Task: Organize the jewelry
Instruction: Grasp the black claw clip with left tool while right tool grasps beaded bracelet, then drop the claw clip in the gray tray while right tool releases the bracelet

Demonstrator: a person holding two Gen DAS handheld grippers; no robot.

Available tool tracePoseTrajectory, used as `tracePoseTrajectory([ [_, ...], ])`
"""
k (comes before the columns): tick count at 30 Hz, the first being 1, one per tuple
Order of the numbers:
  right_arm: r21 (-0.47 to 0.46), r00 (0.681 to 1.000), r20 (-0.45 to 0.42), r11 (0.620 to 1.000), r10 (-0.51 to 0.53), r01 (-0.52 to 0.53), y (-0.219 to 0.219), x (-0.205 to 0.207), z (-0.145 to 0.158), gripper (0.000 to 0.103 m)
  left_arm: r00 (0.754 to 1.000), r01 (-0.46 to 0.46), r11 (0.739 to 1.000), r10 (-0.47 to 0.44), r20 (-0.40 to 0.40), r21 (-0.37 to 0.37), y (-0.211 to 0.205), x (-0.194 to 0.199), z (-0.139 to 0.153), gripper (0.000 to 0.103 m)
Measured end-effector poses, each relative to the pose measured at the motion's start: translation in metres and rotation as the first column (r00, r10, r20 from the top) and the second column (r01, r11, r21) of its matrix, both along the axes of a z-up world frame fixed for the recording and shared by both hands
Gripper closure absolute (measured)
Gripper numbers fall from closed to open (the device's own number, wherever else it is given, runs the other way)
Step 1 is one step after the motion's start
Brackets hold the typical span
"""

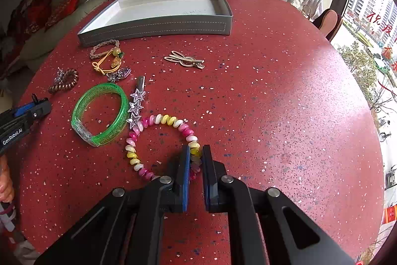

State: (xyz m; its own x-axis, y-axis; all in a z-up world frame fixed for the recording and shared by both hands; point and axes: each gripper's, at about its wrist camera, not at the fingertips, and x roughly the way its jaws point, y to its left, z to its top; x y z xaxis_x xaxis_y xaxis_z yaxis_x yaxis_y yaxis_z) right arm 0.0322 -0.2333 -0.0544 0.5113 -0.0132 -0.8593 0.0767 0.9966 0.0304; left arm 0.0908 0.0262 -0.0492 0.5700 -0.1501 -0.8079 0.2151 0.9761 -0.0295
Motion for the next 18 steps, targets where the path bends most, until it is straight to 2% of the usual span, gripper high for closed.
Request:
tracePoseTrajectory([
  [4,0.037,1.0,0.028,0.999,-0.004,0.002,-0.004,0.0,0.009,0.093,1.0,0.004,0.999,-0.004,0.005,-0.043,0.005,-0.004,0.012,0.052],
  [10,0.105,0.995,0.095,0.994,-0.002,-0.008,-0.016,0.016,0.042,0.093,0.999,0.015,0.997,-0.012,0.03,-0.077,0.008,0.004,0.046,0.052],
  [14,0.134,0.992,0.128,0.991,0.008,-0.026,-0.021,0.045,0.063,0.093,0.999,0.033,0.993,-0.028,0.042,-0.116,0.002,0.025,0.074,0.052],
  [18,0.129,0.987,0.159,0.99,0.032,-0.053,-0.023,0.085,0.084,0.093,0.999,0.03,0.991,-0.024,0.049,-0.127,-0.013,0.064,0.099,0.052],
])
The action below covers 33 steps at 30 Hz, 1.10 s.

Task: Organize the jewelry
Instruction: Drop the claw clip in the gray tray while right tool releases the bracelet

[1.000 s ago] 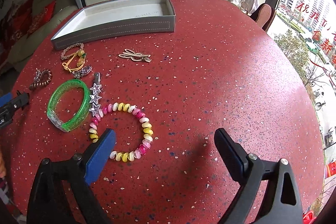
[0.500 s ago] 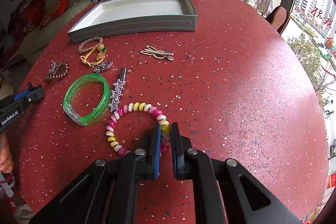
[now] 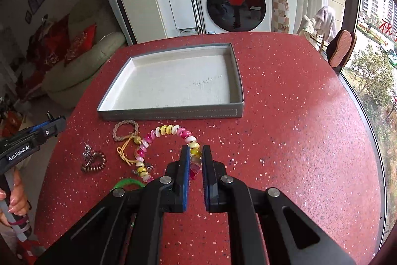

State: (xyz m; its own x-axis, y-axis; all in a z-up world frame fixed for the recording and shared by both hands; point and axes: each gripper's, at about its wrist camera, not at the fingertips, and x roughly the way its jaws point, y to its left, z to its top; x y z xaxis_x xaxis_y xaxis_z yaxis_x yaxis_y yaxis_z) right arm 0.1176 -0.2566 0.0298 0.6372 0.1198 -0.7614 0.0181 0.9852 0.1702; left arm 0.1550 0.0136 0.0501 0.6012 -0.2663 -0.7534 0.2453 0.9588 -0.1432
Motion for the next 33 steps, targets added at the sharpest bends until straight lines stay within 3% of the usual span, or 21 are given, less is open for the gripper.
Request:
tracePoseTrajectory([
  [5,0.021,1.0,0.006,1.0,0.015,-0.015,-0.007,0.064,0.02,0.093,1.0,0.016,1.0,-0.016,0.025,-0.003,-0.028,0.061,0.026,0.052],
  [9,0.008,1.0,-0.011,1.0,0.011,-0.011,-0.011,0.118,0.022,0.093,1.0,0.013,1.0,-0.014,0.024,0.025,-0.05,0.114,0.029,0.052],
  [16,0.016,0.997,-0.066,0.999,-0.033,0.034,-0.021,0.188,-0.007,0.093,1.0,-0.016,0.997,0.017,-0.016,0.071,-0.074,0.185,-0.012,0.052],
  [25,0.0,0.986,-0.157,0.998,-0.054,0.055,-0.021,0.212,-0.064,0.093,0.996,0.013,0.987,0.002,-0.092,0.162,-0.091,0.201,-0.082,0.052],
  [33,-0.044,0.984,-0.169,0.998,-0.055,0.048,-0.019,0.21,-0.078,0.093,0.997,0.022,0.972,-0.004,-0.078,0.233,-0.102,0.2,-0.096,0.052],
])
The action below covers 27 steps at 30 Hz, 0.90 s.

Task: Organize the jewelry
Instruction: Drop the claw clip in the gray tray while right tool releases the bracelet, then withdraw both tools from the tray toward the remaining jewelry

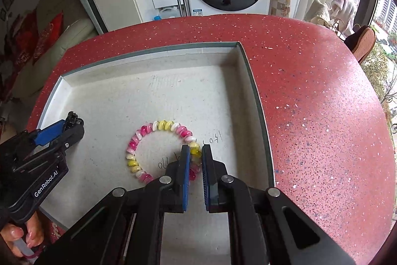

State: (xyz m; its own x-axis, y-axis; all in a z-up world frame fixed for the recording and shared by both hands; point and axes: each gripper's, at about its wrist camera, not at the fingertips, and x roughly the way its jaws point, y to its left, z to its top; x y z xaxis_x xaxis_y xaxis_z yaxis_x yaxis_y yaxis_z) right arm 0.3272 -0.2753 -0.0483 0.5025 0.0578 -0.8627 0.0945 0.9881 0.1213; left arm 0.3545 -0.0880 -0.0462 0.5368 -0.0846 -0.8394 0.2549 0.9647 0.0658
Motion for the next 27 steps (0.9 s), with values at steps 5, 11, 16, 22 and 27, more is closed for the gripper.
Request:
tracePoseTrajectory([
  [5,0.017,1.0,0.0,1.0,0.018,-0.018,0.005,-0.004,0.002,0.08,1.0,-0.006,0.999,0.006,0.007,0.034,-0.003,-0.002,0.002,0.052],
  [11,0.049,0.997,0.069,0.999,0.016,-0.019,0.004,-0.023,0.023,0.054,0.997,-0.06,0.998,0.061,0.048,-0.032,0.012,-0.011,0.02,0.0],
  [16,0.08,0.993,0.119,0.997,-0.004,-0.006,0.002,-0.047,0.044,0.043,0.994,-0.064,0.995,0.07,0.089,-0.076,0.029,-0.027,0.041,0.0],
  [22,0.118,0.982,0.191,0.993,-0.006,-0.017,0.005,-0.093,0.068,0.022,0.986,-0.037,0.994,0.053,0.156,-0.108,0.058,-0.068,0.071,0.0],
  [27,0.165,0.979,0.204,0.986,-0.019,-0.016,0.011,-0.135,0.07,0.017,0.991,-0.025,0.99,0.042,0.127,-0.136,0.089,-0.114,0.072,0.0],
])
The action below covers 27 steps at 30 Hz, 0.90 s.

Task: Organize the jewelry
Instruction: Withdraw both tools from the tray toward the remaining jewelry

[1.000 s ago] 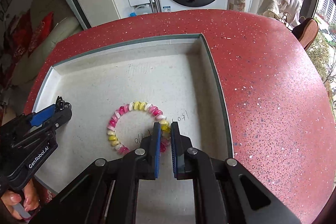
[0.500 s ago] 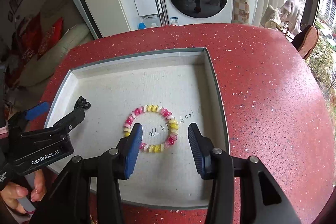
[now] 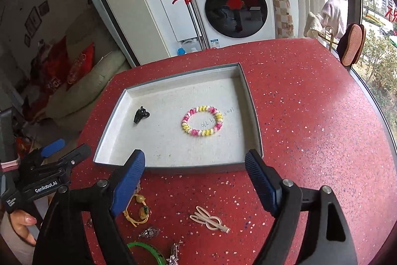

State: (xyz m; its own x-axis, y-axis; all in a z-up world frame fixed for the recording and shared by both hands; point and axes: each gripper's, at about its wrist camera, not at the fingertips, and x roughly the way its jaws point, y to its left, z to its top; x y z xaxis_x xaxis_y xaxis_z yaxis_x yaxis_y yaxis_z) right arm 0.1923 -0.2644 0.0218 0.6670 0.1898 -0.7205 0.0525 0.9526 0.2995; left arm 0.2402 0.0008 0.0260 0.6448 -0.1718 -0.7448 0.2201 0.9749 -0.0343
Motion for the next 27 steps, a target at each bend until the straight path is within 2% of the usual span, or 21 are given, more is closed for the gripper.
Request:
tracePoseTrajectory([
  [4,0.006,1.0,-0.029,1.0,0.008,-0.007,0.007,-0.032,-0.009,0.017,0.999,-0.013,1.0,0.013,-0.032,0.004,0.02,-0.037,-0.013,0.0],
  [7,-0.018,0.997,-0.08,1.0,0.007,-0.009,0.014,-0.054,-0.024,0.017,0.998,-0.064,0.998,0.065,-0.027,0.019,0.033,-0.061,-0.026,0.0],
  [14,-0.08,0.987,-0.161,0.997,-0.01,-0.003,0.02,-0.091,-0.053,0.017,0.993,-0.085,0.994,0.09,-0.074,0.062,0.053,-0.082,-0.051,0.0],
  [20,-0.056,0.98,-0.19,0.998,-0.051,0.041,0.016,-0.103,-0.065,0.017,0.995,-0.069,0.994,0.075,-0.061,0.082,0.05,-0.094,-0.055,0.0],
  [27,-0.078,0.983,-0.182,0.997,-0.008,-0.006,0.031,-0.104,-0.063,0.017,0.999,0.008,0.996,-0.004,-0.049,0.092,0.03,-0.102,-0.053,0.0],
])
